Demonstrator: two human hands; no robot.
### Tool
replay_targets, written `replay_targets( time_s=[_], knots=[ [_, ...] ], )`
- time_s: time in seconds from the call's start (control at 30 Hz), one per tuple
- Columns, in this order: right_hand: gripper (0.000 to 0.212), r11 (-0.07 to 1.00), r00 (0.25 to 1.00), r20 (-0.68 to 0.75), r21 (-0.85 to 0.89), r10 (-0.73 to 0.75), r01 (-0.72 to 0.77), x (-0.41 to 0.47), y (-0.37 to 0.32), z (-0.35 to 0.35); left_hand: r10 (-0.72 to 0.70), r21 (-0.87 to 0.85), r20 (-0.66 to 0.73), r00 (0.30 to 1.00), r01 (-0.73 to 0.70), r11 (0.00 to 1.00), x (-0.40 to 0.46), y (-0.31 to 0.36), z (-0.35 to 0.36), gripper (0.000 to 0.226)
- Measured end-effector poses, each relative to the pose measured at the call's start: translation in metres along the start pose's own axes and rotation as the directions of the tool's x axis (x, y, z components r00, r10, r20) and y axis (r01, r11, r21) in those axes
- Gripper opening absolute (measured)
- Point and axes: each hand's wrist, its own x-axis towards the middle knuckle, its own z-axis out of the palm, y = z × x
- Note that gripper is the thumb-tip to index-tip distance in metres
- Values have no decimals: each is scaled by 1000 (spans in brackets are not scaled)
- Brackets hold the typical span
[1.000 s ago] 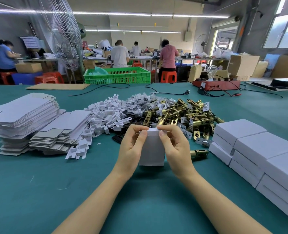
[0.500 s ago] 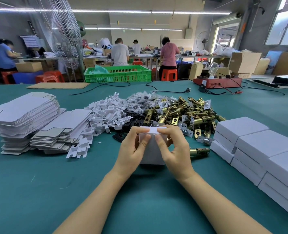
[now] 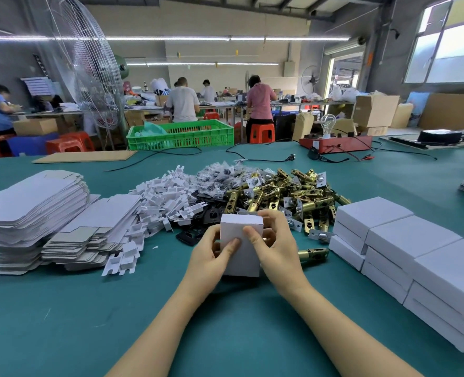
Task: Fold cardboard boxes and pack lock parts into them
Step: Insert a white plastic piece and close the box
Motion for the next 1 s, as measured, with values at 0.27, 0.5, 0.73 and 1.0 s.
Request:
replay_targets(
  time_s=[0.27,0.5,0.73,1.0],
  knots=[
    [55,978,977,190,-203,98,-59,-1,-1,-4,-110,-46,-224,968,102,994,5,-4,3,12],
    [48,840,803,307,23,510,-542,2,-8,5,-453,-420,-187,872,346,839,16,1,-10,41],
    [31,757,893,148,484,425,-440,30,-61,-38,-457,-516,-94,884,350,782,17,4,-14,54],
    [26,936,723,-656,-69,218,-345,66,-67,-139,-403,-363,-67,913,354,862,17,0,-9,48]
  ],
)
